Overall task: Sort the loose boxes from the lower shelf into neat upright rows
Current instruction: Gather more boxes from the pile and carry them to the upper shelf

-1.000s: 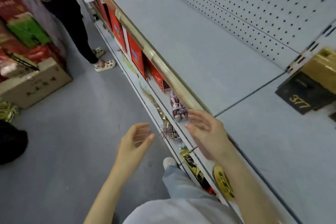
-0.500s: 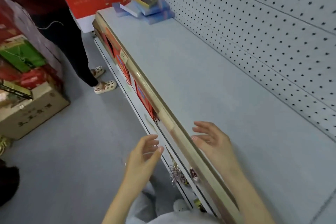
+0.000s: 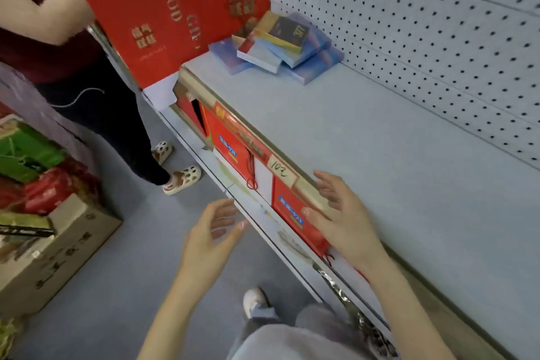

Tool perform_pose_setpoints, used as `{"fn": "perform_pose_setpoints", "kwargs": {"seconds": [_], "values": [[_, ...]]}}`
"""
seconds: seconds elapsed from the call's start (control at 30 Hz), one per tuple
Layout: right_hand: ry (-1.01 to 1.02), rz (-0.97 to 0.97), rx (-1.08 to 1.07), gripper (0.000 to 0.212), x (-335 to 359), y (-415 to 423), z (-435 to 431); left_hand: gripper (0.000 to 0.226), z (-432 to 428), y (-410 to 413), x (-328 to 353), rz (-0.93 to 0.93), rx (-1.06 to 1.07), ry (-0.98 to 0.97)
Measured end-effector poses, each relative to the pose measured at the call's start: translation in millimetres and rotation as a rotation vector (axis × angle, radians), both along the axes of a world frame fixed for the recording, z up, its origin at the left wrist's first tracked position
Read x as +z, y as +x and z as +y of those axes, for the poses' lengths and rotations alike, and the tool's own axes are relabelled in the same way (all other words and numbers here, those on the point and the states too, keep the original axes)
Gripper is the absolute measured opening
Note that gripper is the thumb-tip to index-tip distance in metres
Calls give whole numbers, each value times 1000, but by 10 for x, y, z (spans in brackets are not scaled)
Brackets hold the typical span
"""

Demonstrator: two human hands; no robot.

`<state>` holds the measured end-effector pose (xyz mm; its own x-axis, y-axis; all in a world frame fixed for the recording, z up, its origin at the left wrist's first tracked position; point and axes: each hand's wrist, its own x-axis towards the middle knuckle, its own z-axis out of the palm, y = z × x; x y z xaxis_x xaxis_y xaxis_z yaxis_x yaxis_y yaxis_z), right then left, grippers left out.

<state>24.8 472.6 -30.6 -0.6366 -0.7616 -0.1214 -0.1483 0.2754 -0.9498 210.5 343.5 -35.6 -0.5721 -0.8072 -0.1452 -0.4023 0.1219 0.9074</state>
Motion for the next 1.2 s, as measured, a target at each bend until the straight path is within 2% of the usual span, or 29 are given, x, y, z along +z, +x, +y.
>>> {"fn": "perform_pose_setpoints", "kwargs": {"seconds": [0.13, 0.3, 0.4, 0.63, 0.77, 0.9, 1.03, 1.1, 1.2], "values": [[36, -2, -71, 66, 20, 6, -552, 42, -788, -48, 64, 27, -2, -3], [20, -13, -189, 63, -36, -212, -1279, 44, -1414, -152, -74, 14, -91, 5], [-39, -49, -241, 58, -60, -405, -1786, 45, -1824, -183, -155, -20, -68, -1], [-144, -29, -512, 45, 12, -1242, -2768, 44, -2936, -719, -5, -23, -128, -76], [-162, 95, -598, 53, 61, -1887, -3133, 41, -3428, -1231, 81, -26, -220, -69], [71, 374, -413, 57, 136, -2463, -3436, 40, -3672, -1831, 134, 9, -313, 26], [399, 450, -106, 91, 171, -2898, -3677, 39, -3801, -2350, 78, 10, -407, 115], [501, 443, -120, 102, 149, -2966, -3677, 36, -3857, -2606, 36, -12, -458, 186], [620, 456, -293, 93, 98, -2832, -3617, 15, -3929, -2910, -28, -24, -417, 332]]}}
